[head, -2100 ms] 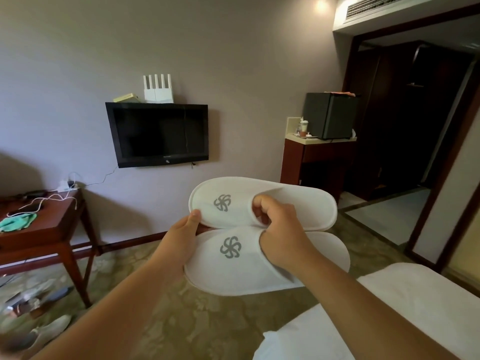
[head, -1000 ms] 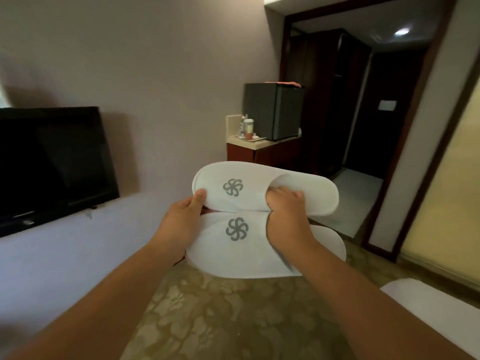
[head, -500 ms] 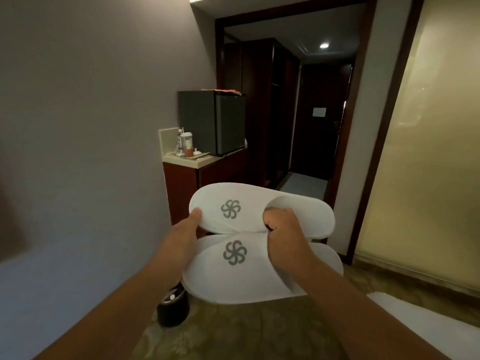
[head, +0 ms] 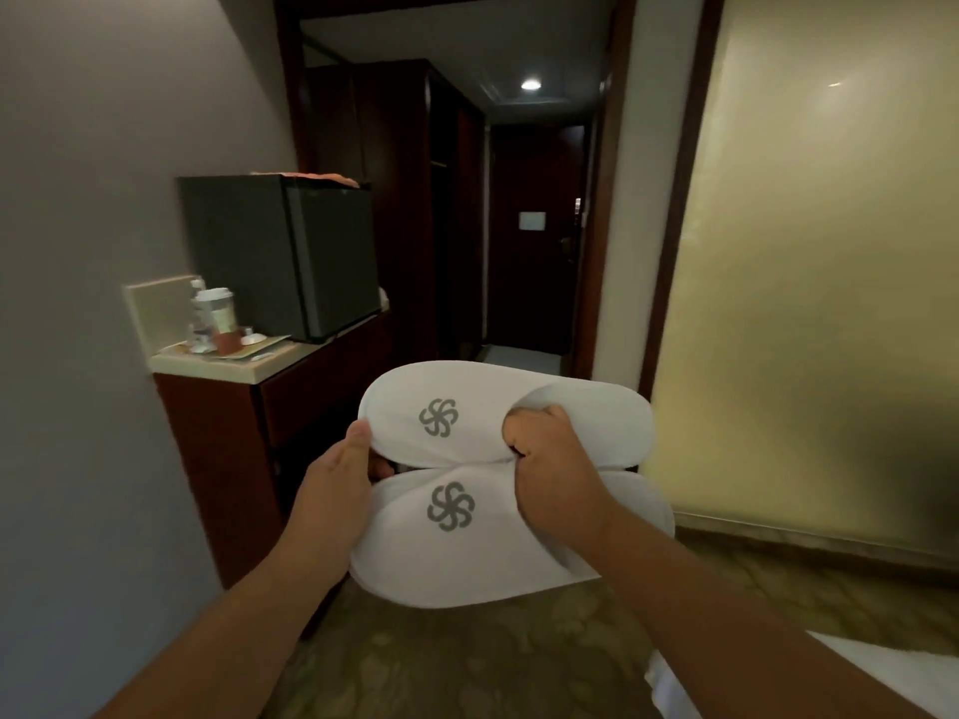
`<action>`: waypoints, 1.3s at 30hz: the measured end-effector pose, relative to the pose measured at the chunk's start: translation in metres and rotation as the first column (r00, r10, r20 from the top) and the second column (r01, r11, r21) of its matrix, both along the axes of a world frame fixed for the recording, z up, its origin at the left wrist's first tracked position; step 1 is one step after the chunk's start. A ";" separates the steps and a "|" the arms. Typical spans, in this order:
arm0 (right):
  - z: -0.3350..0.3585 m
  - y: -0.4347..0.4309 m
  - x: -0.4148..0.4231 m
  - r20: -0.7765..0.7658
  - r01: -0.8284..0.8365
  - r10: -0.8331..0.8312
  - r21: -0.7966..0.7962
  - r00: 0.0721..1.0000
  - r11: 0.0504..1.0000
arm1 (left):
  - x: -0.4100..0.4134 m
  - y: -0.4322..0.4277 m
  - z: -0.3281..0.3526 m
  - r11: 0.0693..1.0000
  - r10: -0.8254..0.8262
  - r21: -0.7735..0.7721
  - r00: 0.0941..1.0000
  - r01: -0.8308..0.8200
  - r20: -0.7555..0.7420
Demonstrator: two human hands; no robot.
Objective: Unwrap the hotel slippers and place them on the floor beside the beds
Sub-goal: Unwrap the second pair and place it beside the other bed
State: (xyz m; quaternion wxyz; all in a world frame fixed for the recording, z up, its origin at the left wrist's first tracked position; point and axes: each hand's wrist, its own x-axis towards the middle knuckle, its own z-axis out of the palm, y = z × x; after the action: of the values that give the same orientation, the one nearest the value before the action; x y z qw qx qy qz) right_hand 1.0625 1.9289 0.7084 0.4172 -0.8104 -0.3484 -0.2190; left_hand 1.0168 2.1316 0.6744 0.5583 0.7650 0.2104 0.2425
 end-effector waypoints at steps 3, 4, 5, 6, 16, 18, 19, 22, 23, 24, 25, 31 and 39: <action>0.002 -0.003 0.057 -0.306 0.108 -0.037 0.218 0.951 0.970 | 0.079 -0.001 0.004 0.994 -0.102 -0.036 0.995 0.103 0.018; 0.004 -0.005 0.074 -0.382 0.168 -0.056 0.266 0.923 0.949 | 0.105 -0.003 0.006 0.988 -0.143 -0.049 0.990 0.143 0.013; 0.006 -0.008 0.092 -0.412 0.237 -0.105 0.282 0.905 0.930 | 0.131 -0.006 0.007 0.981 -0.183 -0.059 0.983 0.183 0.007; 0.011 -0.012 0.107 -0.432 0.285 -0.140 0.291 0.891 0.913 | 0.157 -0.011 0.008 0.971 -0.227 -0.069 0.974 0.227 0.013; 0.012 -0.107 0.251 -0.042 0.574 -0.583 -0.137 0.811 0.807 | 0.363 -0.107 0.009 0.865 -0.501 -0.081 0.864 0.496 -0.053; 0.009 -0.119 0.285 -0.053 0.582 -0.587 -0.085 0.808 0.809 | 0.406 -0.123 0.007 0.837 -0.546 -0.093 0.832 0.539 -0.095; 0.007 -0.125 0.301 -0.081 0.561 -0.562 -0.029 0.823 0.827 | 0.429 -0.131 0.005 0.824 -0.567 -0.102 0.816 0.558 -0.111; 0.002 -0.145 0.354 -0.140 0.465 -0.449 0.115 0.883 0.878 | 0.498 -0.156 -0.002 0.803 -0.596 -0.160 0.786 0.574 -0.166; 0.000 -0.153 0.375 -0.140 0.444 -0.428 0.118 0.893 0.888 | 0.520 -0.164 -0.005 0.794 -0.607 -0.178 0.775 0.581 -0.175; -0.002 -0.163 0.399 -0.137 0.434 -0.418 0.110 0.898 0.894 | 0.542 -0.172 -0.008 0.790 -0.613 -0.186 0.769 0.585 -0.181; -0.003 -0.173 0.422 -0.135 0.441 -0.427 0.095 0.894 0.892 | 0.562 -0.179 -0.008 0.791 -0.611 -0.186 0.769 0.583 -0.186; 0.000 -0.214 0.534 -0.184 0.428 -0.402 0.132 0.897 0.894 | 0.665 -0.215 -0.001 0.802 -0.596 -0.108 0.796 0.587 -0.101; 0.001 -0.284 0.655 -0.099 0.461 -0.450 0.143 0.887 0.876 | 0.813 -0.295 0.002 0.751 -0.659 -0.046 0.746 0.658 -0.096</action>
State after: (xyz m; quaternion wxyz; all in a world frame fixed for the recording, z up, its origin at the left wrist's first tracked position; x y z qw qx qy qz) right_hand 1.7178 1.6453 0.7096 0.4295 -0.8392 -0.1155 -0.3131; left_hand 1.8302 1.8371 0.6765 0.5994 0.7992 -0.0423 -0.0120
